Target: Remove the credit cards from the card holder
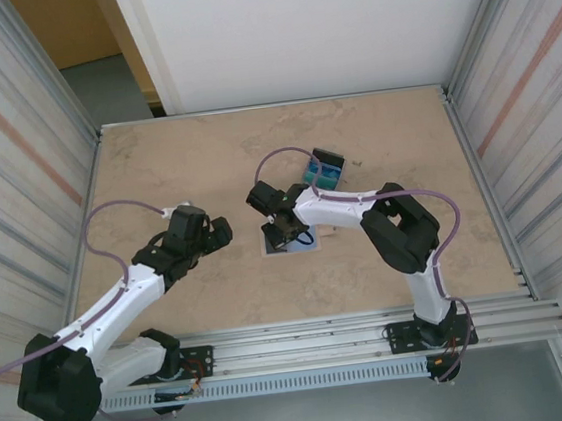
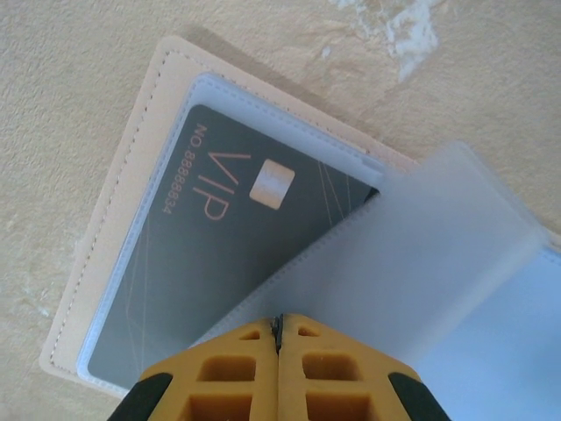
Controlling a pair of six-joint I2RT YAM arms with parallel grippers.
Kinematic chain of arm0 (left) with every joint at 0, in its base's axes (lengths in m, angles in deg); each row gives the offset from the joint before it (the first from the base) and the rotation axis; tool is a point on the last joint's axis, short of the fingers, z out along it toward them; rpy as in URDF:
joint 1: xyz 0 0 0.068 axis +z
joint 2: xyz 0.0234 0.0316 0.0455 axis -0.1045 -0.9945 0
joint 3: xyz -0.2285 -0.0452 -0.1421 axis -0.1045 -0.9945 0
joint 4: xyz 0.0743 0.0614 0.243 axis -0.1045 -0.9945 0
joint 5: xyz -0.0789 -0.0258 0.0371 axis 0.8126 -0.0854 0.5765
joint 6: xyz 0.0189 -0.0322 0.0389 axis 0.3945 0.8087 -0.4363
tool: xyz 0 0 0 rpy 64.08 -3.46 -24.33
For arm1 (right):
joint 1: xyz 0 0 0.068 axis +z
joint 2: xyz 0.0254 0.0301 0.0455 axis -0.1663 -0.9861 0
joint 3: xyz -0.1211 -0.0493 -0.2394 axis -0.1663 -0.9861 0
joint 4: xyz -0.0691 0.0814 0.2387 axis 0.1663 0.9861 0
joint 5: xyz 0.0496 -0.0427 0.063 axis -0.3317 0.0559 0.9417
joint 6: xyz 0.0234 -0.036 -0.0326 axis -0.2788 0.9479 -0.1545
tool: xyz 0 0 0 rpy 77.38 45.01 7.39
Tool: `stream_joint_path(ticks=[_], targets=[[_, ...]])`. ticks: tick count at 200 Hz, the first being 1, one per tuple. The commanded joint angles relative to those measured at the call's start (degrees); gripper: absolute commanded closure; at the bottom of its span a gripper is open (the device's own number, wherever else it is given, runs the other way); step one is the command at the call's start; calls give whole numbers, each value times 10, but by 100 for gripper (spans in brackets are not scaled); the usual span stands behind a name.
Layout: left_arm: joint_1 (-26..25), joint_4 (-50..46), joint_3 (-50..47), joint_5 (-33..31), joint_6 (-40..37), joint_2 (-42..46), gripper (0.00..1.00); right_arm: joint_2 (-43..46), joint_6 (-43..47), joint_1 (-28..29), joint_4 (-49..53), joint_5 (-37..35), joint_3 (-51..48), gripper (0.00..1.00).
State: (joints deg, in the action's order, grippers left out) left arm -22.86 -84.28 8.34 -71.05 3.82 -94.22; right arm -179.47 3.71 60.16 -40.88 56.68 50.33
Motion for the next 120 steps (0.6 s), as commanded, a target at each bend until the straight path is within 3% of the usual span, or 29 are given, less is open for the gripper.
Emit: stream_joint_path(ticks=[1,69,120], targets=[[-10,3,19,-12,-7,-13,1,44,-23,0,-2,2,-15,98],[-34,8,52,-22,-11,-79,1,69,-38,-7,-14,0,-57,97],[-35,3,55,-34,31,-117,1,69,-41,11,-29,14,-36,73]])
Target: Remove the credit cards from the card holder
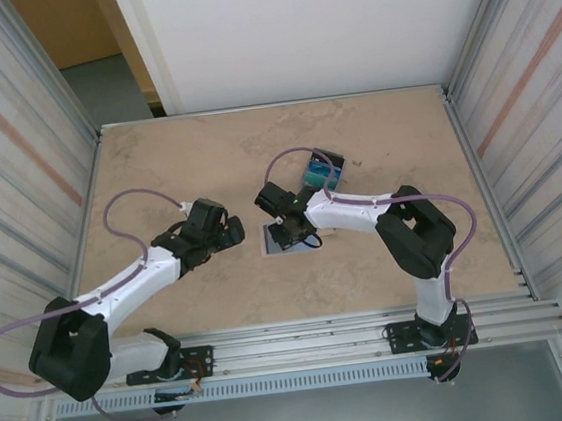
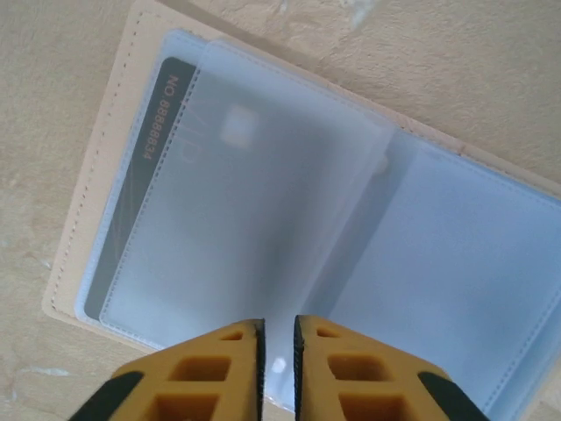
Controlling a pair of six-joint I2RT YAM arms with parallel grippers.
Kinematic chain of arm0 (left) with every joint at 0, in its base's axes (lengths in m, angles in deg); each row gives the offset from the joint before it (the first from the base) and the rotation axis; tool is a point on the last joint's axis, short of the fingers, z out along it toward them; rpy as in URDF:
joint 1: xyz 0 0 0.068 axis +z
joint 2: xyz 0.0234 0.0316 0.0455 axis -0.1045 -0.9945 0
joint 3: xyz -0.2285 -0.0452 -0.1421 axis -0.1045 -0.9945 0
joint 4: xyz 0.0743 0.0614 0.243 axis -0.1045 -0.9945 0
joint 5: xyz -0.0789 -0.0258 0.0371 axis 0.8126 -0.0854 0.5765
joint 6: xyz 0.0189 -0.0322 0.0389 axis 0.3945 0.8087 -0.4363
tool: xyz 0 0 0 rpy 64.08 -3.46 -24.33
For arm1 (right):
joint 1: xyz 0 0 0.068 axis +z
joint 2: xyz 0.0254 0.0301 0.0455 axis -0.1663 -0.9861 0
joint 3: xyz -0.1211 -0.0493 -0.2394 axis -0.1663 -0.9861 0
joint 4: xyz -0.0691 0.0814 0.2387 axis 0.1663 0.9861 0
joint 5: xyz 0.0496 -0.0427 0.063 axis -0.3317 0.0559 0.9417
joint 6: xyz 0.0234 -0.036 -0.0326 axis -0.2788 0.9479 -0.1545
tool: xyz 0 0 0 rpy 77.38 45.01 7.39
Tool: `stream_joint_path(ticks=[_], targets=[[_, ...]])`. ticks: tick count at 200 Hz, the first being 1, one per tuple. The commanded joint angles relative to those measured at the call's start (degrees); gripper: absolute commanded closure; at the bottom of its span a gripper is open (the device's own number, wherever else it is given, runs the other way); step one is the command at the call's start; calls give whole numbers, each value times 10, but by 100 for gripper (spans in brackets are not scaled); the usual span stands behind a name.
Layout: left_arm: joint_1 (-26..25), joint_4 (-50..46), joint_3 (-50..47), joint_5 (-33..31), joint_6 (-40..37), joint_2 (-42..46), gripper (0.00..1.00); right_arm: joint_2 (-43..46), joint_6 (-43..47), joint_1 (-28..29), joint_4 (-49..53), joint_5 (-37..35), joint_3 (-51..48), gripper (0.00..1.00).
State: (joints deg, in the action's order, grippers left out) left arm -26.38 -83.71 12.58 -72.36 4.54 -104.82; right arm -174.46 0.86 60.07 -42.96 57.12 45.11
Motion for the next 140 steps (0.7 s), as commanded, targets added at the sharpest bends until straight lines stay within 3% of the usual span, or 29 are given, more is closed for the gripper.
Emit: stream_joint_path(ticks=[1,65,140], targets=[[0,-3,12,-21,24,-12,1,18,-13,13,-8,10,17,73],[12,-11,3,-19,32,-6,1,-24,-28,25,-14,29,42,55],[16,-13,-4,-20,33,0,1,-54,-30,26,-13,38,46,50]])
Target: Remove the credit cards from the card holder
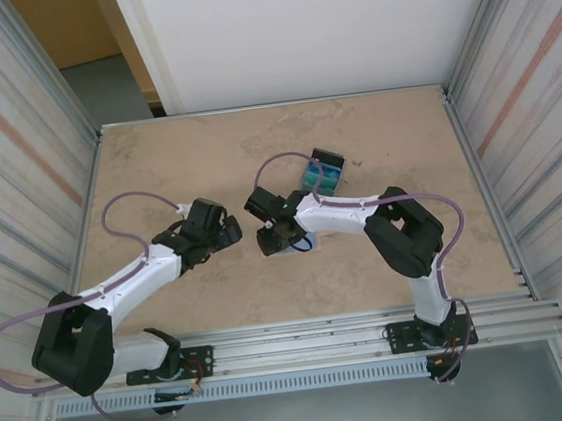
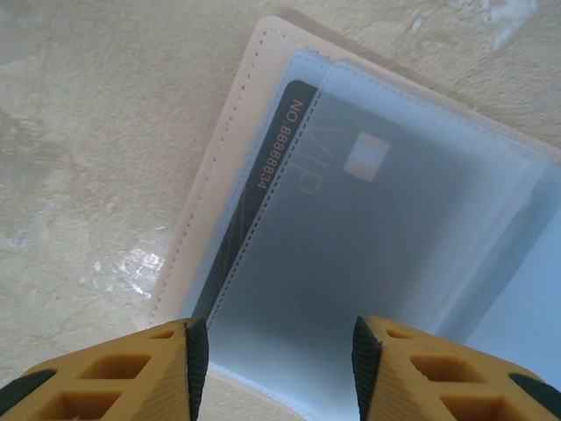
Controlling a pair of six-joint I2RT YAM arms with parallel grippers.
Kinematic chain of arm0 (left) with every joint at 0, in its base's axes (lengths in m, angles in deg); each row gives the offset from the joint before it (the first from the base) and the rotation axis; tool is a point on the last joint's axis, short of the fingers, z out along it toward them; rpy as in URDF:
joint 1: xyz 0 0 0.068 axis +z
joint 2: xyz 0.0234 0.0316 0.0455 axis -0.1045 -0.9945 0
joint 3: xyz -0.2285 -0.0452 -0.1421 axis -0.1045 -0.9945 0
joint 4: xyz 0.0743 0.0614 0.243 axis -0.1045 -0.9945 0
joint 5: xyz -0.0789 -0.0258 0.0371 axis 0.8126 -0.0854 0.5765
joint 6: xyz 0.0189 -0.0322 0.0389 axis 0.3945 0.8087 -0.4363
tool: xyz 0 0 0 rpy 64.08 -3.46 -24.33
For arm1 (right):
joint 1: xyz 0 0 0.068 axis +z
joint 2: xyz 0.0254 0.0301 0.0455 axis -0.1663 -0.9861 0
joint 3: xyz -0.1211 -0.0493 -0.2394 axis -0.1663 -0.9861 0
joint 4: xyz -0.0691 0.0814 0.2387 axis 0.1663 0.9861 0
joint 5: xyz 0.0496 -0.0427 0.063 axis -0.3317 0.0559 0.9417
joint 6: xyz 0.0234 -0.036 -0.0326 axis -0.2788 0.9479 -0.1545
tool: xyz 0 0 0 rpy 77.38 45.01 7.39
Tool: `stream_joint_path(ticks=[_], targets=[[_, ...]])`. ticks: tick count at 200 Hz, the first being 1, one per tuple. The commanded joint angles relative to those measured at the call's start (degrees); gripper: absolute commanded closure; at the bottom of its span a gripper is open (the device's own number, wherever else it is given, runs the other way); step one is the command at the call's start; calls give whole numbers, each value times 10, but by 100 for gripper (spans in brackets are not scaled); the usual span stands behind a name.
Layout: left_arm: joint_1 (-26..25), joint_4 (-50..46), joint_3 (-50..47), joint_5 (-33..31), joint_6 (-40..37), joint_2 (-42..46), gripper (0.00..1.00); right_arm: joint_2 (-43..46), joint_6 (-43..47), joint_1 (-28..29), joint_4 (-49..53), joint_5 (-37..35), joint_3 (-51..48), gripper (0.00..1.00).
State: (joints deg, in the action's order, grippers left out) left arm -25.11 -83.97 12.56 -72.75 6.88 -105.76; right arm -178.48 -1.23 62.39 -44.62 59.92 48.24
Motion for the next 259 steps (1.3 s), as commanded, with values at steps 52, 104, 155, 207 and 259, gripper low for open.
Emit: stream_joint_path(ticks=[52,104,155,207,259], targets=[[4,-12,-3,-17,7,13,1,-16,-14,2,2,32,11,42],[3,-13,-3,-16,6,15,1,-25,-13,1,11,24,11,44],[4,-14,-2,-19,5,18,1,-34,-8,2,21,17,10,49],[3,-15,-2,-20,4,19,1,-40,-8,4,32,1,13,58],[3,-17,0,-21,2,27,1,-13,-5,6,33,-18,20,75]])
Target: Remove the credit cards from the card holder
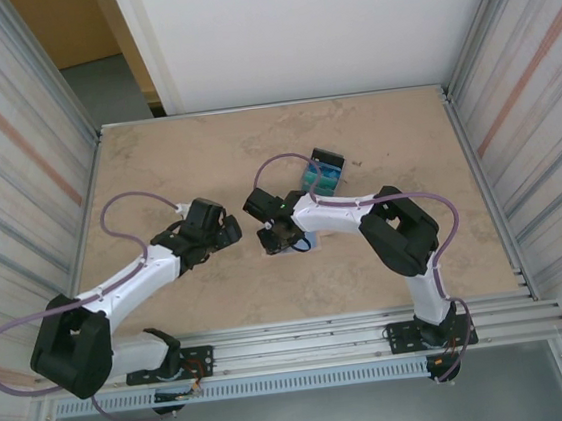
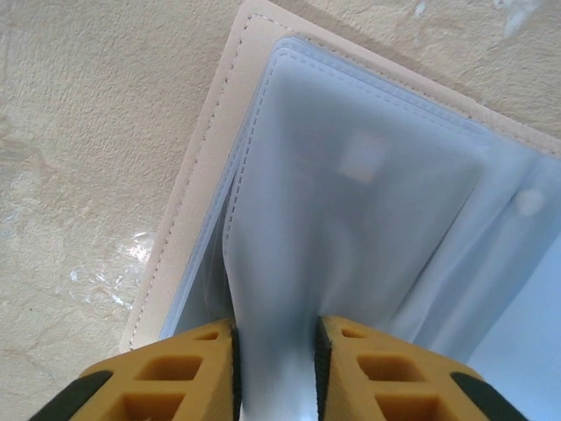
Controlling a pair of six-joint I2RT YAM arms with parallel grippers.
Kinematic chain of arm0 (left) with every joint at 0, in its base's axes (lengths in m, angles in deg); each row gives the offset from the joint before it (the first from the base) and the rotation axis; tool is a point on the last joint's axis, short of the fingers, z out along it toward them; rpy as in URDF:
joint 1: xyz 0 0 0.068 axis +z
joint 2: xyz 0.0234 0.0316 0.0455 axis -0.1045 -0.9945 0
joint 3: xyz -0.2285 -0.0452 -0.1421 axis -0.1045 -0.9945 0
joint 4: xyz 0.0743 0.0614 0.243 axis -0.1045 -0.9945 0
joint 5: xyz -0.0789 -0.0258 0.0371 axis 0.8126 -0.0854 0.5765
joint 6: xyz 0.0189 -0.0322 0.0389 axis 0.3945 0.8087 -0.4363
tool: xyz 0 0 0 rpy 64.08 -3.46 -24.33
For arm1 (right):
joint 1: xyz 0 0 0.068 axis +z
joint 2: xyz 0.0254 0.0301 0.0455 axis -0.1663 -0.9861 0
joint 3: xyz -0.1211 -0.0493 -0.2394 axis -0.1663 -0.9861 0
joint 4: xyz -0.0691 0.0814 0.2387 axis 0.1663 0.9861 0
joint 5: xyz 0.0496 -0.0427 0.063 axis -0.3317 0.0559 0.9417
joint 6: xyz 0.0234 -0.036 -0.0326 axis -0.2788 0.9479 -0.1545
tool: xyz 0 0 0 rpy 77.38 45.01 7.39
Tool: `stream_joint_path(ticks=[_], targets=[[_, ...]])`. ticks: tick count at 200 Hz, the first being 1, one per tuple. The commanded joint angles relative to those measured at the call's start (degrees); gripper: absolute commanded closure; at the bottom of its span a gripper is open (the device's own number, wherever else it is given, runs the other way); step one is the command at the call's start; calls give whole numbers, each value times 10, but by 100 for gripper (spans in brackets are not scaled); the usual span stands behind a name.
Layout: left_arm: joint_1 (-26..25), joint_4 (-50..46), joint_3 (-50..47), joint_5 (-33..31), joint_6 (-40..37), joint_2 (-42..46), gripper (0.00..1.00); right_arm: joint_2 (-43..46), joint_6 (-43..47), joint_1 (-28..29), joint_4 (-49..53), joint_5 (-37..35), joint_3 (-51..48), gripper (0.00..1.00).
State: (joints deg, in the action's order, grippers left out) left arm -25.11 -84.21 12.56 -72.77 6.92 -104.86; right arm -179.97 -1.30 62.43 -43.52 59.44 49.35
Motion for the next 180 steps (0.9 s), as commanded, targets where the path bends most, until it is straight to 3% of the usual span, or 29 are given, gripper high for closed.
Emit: stream_joint_path(ticks=[1,100,180], targets=[[3,-15,0,-20,2,18,1,3,-4,6,22,-14,9,75],[3,-22,5,-26,-5,33,1,62,-18,7,38,-93,-10,71],[4,-22,5,-25,-8,33,1,95,-35,-13,51,-114,-59,70]])
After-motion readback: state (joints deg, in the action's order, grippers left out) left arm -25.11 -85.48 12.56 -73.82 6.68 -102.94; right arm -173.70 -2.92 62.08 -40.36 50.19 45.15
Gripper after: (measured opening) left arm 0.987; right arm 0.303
